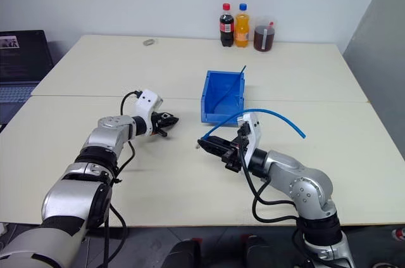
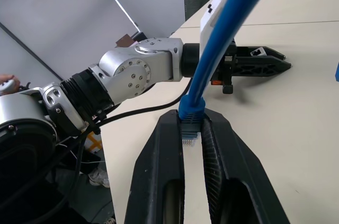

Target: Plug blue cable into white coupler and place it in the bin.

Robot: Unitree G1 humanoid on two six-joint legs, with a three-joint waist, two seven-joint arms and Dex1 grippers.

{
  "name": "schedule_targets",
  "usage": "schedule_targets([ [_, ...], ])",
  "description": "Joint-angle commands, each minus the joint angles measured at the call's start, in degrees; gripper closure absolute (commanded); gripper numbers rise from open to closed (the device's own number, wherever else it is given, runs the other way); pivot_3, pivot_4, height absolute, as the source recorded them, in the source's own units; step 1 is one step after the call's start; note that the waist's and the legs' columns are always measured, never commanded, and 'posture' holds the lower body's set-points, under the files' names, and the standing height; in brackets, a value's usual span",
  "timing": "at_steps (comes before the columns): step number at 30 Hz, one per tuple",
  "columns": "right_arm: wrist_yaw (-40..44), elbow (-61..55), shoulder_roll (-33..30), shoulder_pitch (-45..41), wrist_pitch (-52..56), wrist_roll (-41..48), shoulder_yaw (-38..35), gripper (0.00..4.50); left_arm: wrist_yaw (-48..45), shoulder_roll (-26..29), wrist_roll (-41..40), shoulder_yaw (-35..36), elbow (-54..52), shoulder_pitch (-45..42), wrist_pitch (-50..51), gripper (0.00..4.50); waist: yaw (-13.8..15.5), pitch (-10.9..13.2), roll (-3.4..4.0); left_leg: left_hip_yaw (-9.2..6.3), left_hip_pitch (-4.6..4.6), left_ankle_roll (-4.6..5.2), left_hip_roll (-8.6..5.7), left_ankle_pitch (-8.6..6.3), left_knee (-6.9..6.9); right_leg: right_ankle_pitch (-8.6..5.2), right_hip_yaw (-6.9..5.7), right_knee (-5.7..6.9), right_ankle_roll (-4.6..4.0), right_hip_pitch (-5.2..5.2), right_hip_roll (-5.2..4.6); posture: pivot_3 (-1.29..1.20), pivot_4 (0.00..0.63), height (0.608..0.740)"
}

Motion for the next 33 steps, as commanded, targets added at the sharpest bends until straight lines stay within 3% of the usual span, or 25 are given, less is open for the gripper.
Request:
schedule_targets([
  [1, 1.89, -4.39, -2.89, 0.79, -1.83, -1.43, -0.11, 4.32, -10.63, 2.9, -3.72, -0.72, -15.8, 9.0, 2.08, 3.68, -0.12, 0.0, 0.0, -0.01, 0.0, 0.0, 0.0, 0.0, 0.0, 0.0, -0.01, 0.0, 0.0, 0.0, 0.0, 0.0, 0.15, 0.74],
  [7, 6.48, -7.19, -8.8, 2.66, -5.26, -5.55, 2.11, 4.32, -22.54, 9.73, -8.5, -3.92, -43.77, 23.48, 8.48, 3.68, -0.67, 0.0, 0.02, 0.04, 0.01, -0.01, 0.03, 0.0, -0.05, -0.01, 0.03, 0.03, -0.07, -0.03, -0.04, 0.0, 0.15, 0.74],
  [11, 9.41, -7.43, -10.9, 3.57, -7.75, -7.88, 3.49, 4.32, -25.33, 11.99, -8.33, -6.61, -51.54, 27.36, 9.74, 3.68, -0.35, 0.0, 0.01, -0.03, 0.02, -0.01, 0.03, 0.0, 0.0, -0.05, -0.02, 0.07, -0.02, -0.01, -0.03, 0.0, 0.15, 0.74],
  [21, 14.66, -3.73, -12.03, 2.44, -16.04, -17.82, 10.37, 4.32, -26.55, 10.53, -5.65, -11.65, -49.04, 25.59, 5.59, 3.68, -0.02, 0.0, 0.01, 0.02, 0.1, 0.0, 0.02, 0.0, 0.05, -0.16, 0.05, 0.06, 0.24, 0.02, 0.0, 0.0, 0.15, 0.74],
  [33, 15.63, 1.53, -6.21, -1.54, -21.31, -25.09, 15.12, 4.33, -31.2, 9.46, -7.24, -11.8, -43.0, 23.84, 3.66, 3.68, -0.08, -0.01, 0.01, 0.01, 0.12, 0.0, 0.02, 0.0, 0.07, -0.15, 0.04, 0.12, 0.23, 0.02, 0.01, 0.0, 0.15, 0.74],
])
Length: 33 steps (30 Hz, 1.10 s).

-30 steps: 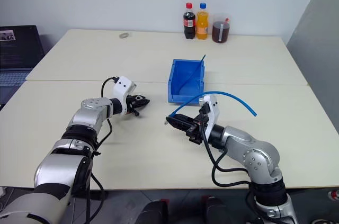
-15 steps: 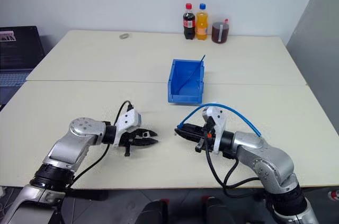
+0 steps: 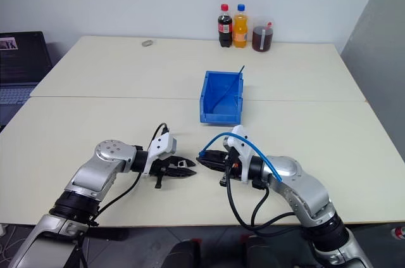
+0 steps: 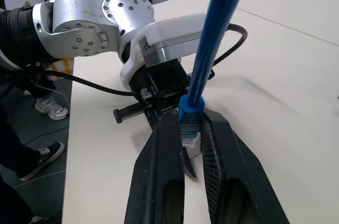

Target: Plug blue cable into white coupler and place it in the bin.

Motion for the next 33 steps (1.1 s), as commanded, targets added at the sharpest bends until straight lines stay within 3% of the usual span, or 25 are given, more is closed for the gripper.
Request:
schedule_targets([
  [1, 0.54, 0.72, 2.15, -2.28, -3.18, -2.74, 1.94, 4.33, -1.27, 0.34, 0.6, -0.67, 0.58, -0.7, -1.49, 3.68, -0.04, 0.0, 0.0, 0.0, 0.01, 0.0, 0.0, 0.0, 0.0, 0.0, 0.01, 0.01, 0.0, 0.0, 0.0, 0.0, 0.15, 0.74],
  [22, 5.84, 15.91, 9.61, -8.85, -10.35, -12.04, 6.56, 4.33, -4.68, -0.22, 3.45, -3.17, 4.93, -2.02, -7.99, 3.68, 0.0, 0.0, 0.0, 0.02, 0.09, 0.0, 0.0, 0.0, 0.02, 0.12, 0.0, 0.18, -0.25, 0.0, 0.0, 0.0, 0.15, 0.74],
  [33, 6.9, 9.96, 5.47, -6.25, -7.53, -9.91, 1.36, 4.33, -2.17, -1.36, 3.13, -2.28, 4.7, -0.2, -10.48, 3.68, 0.24, -0.01, 0.01, 0.01, 0.11, 0.0, -0.02, 0.0, 0.04, 0.11, 0.0, 0.24, -0.26, 0.03, -0.02, 0.0, 0.15, 0.74],
])
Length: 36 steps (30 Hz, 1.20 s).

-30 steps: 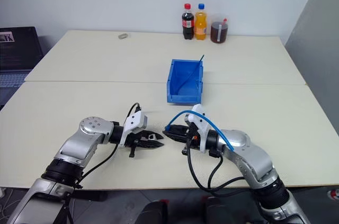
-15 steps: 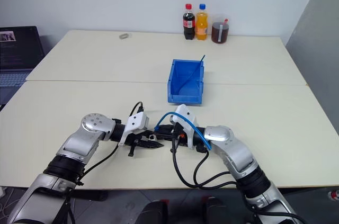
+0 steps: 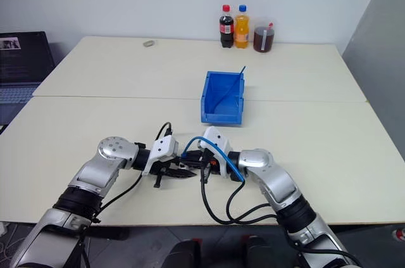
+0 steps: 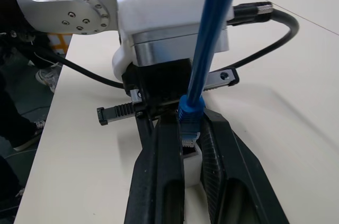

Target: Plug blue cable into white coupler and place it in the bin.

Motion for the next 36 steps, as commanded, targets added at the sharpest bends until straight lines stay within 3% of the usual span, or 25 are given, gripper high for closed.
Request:
schedule_targets([
  [1, 0.91, -8.17, -3.47, 2.37, 2.9, 3.7, -5.33, 4.33, 0.44, -0.47, 0.71, -0.59, 0.29, 1.73, -1.1, 3.68, 0.03, 0.0, 0.0, 0.01, 0.0, 0.0, -0.01, 0.0, 0.0, 0.0, 0.01, 0.0, 0.0, 0.0, -0.01, 0.0, 0.15, 0.74],
  [9, -0.67, -17.89, -9.1, 8.91, 10.27, 9.61, -12.07, 4.33, 0.43, -0.44, 0.62, -0.08, 0.7, 2.53, -0.58, 3.68, -0.14, -0.03, 0.0, 0.0, 0.08, 0.0, -0.01, 0.0, -0.01, -0.03, 0.03, 0.05, 0.05, 0.03, 0.0, 0.0, 0.15, 0.74],
  [11, -1.07, -18.92, -9.43, 9.78, 11.11, 9.95, -12.35, 4.33, 0.54, -0.71, 0.28, 0.2, 0.73, 2.38, 0.65, 2.97, -0.17, -0.03, 0.0, -0.01, 0.1, 0.0, -0.01, 0.0, -0.01, -0.14, 0.03, 0.07, 0.22, 0.03, 0.01, 0.0, 0.15, 0.74],
  [18, -1.99, -20.3, -9.68, 10.72, 12.15, 10.45, -12.08, 4.33, 0.67, -0.84, 0.04, 1.06, 1.06, 2.0, 0.68, 1.5, -0.04, -0.04, -0.01, 0.0, 0.1, 0.01, -0.02, 0.0, 0.03, -0.13, 0.04, 0.07, 0.23, 0.06, 0.0, 0.0, 0.15, 0.74],
  [36, -1.49, -20.99, -11.38, 10.84, 12.04, 10.14, -11.81, 4.33, 0.47, 1.16, -1.32, 4.17, 5.54, 3.94, -2.65, 1.49, -0.32, -0.04, -0.01, -0.01, 0.14, 0.02, 0.03, 0.01, 0.01, -0.14, 0.04, 0.09, 0.23, 0.04, 0.06, 0.0, 0.15, 0.74],
])
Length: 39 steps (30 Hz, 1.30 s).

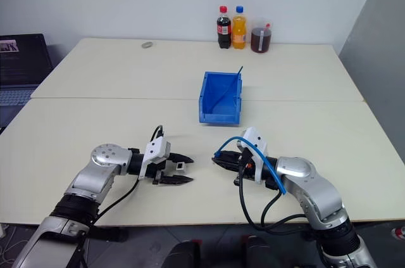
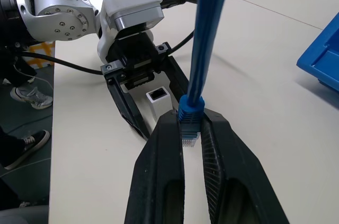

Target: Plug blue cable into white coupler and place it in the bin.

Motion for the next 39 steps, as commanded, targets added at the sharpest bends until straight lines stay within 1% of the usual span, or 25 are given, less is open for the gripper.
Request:
schedule_targets([
  [1, 0.09, -2.59, -0.62, -0.27, -0.24, 0.9, -0.56, 4.33, 0.09, 1.5, 1.3, 0.21, 2.51, 1.01, -0.39, 1.49, 0.0, 0.0, 0.0, 0.0, 0.0, 0.0, 0.0, 0.0, 0.0, 0.0, 0.0, 0.0, 0.0, 0.0, 0.0, 0.0, 0.15, 0.74],
  [7, -0.08, -2.92, -0.77, -0.27, -0.03, 1.0, -0.45, 4.33, -0.81, 1.57, 1.15, -0.22, 3.46, 1.14, -0.62, 1.49, -0.04, -0.01, 0.0, 0.0, 0.02, 0.0, 0.0, 0.0, -0.01, 0.0, 0.01, 0.0, 0.0, 0.0, 0.01, 0.0, 0.15, 0.74],
  [8, -0.09, -2.94, -0.77, -0.29, -0.01, 0.98, -0.43, 4.33, -1.13, 1.64, 1.09, -0.38, 3.4, 1.28, -0.58, 1.84, -0.05, -0.01, 0.0, 0.0, 0.02, 0.0, 0.0, 0.0, -0.01, 0.0, 0.01, 0.0, 0.0, 0.0, 0.01, 0.0, 0.15, 0.74],
  [9, -0.1, -2.94, -0.75, -0.31, 0.0, 0.96, -0.42, 4.33, -1.3, 1.67, 0.97, -0.43, 3.31, 1.38, -0.42, 1.93, -0.08, -0.01, 0.0, 0.01, 0.02, 0.0, 0.0, 0.0, -0.01, 0.0, 0.01, 0.0, 0.0, 0.0, 0.01, 0.0, 0.15, 0.74],
  [18, -0.29, -2.77, -0.49, -0.52, -0.27, 0.69, -0.28, 4.33, -2.32, 2.5, 0.54, -1.04, 1.47, 2.82, 0.66, 3.7, -0.92, -0.01, 0.01, 0.01, 0.01, 0.0, 0.01, 0.0, -0.04, -0.03, 0.02, -0.01, -0.04, 0.0, 0.01, 0.0, 0.15, 0.74],
  [30, -0.29, -2.45, -0.3, -1.06, -0.6, 0.6, -0.43, 4.33, -3.27, 2.59, -0.13, -1.39, -3.01, 3.36, 3.1, 3.69, -1.02, -0.01, 0.01, 0.02, 0.0, 0.0, 0.01, 0.0, -0.04, -0.03, 0.02, -0.01, -0.04, 0.0, 0.0, 0.0, 0.15, 0.74],
  [34, -0.32, -2.0, 0.57, -2.33, -0.95, 0.4, 0.17, 4.33, -5.83, 3.79, 3.47, -5.31, -4.65, -0.13, 2.64, 3.69, -1.02, -0.01, 0.01, 0.01, -0.01, 0.0, 0.0, 0.0, -0.04, -0.03, 0.01, -0.02, -0.04, 0.0, 0.0, 0.0, 0.15, 0.74],
  [39, -0.01, 0.35, 2.26, -5.1, -2.21, -1.17, 2.65, 4.33, -5.55, 2.51, 6.81, -8.54, -2.89, -4.07, 2.23, 3.69, -0.91, -0.01, 0.01, 0.02, 0.0, 0.0, -0.02, 0.0, -0.04, -0.03, 0.02, -0.02, -0.04, 0.0, 0.0, 0.0, 0.15, 0.74],
])
